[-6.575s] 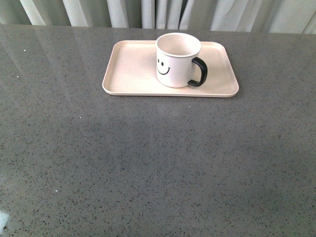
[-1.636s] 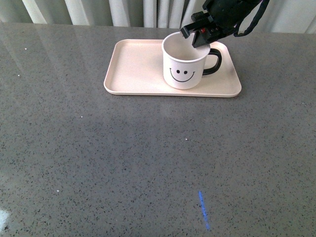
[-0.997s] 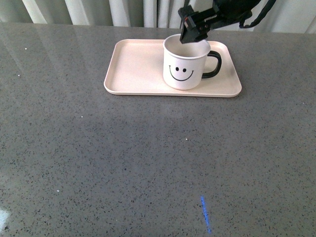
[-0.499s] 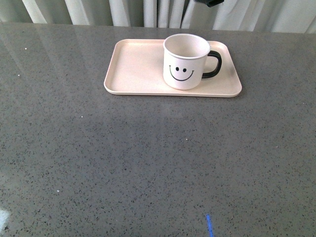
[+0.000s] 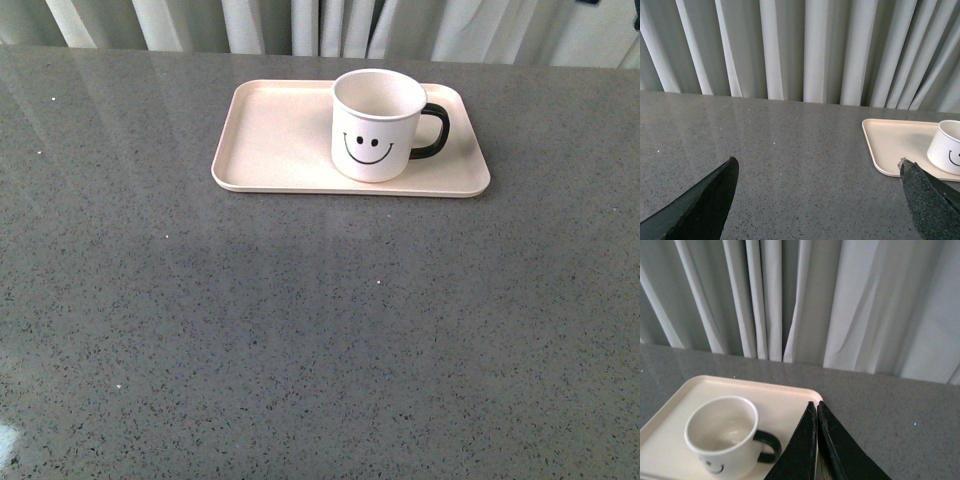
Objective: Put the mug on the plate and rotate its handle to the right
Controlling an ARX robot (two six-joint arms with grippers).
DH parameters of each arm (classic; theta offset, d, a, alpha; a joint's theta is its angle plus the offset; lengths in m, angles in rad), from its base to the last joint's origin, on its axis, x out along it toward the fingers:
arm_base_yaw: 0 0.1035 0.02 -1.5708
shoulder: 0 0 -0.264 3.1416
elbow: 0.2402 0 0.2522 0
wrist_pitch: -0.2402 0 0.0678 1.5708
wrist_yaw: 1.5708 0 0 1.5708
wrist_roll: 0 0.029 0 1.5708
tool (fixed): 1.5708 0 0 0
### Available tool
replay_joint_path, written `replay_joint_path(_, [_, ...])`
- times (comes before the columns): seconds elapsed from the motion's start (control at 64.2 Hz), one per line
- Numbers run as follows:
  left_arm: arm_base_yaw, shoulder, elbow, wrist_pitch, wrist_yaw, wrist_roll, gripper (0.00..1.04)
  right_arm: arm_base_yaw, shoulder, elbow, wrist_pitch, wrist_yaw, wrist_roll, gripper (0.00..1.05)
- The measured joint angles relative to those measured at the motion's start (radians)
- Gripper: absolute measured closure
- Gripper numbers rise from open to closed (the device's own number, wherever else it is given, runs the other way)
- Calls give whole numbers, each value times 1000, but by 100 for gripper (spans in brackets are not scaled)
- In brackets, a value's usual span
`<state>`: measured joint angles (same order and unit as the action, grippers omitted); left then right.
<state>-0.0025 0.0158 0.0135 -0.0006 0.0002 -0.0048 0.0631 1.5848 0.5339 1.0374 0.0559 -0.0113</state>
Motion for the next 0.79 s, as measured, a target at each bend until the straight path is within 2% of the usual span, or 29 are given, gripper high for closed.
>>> replay_joint_path(0.265, [0, 0, 0, 0, 0, 0, 9, -60, -198, -217, 23, -51, 1, 103])
replay_joint_path(0.39, [0, 0, 0, 0, 0, 0, 9, -62, -296, -299, 6, -54, 1, 103])
replay_joint_path(0.483, [0, 0, 0, 0, 0, 0, 9, -63, -316, -362, 55, -53, 1, 103])
replay_joint_path(0.795, [0, 0, 0, 0, 0, 0, 9, -63, -576, -472, -109, -56, 1, 103])
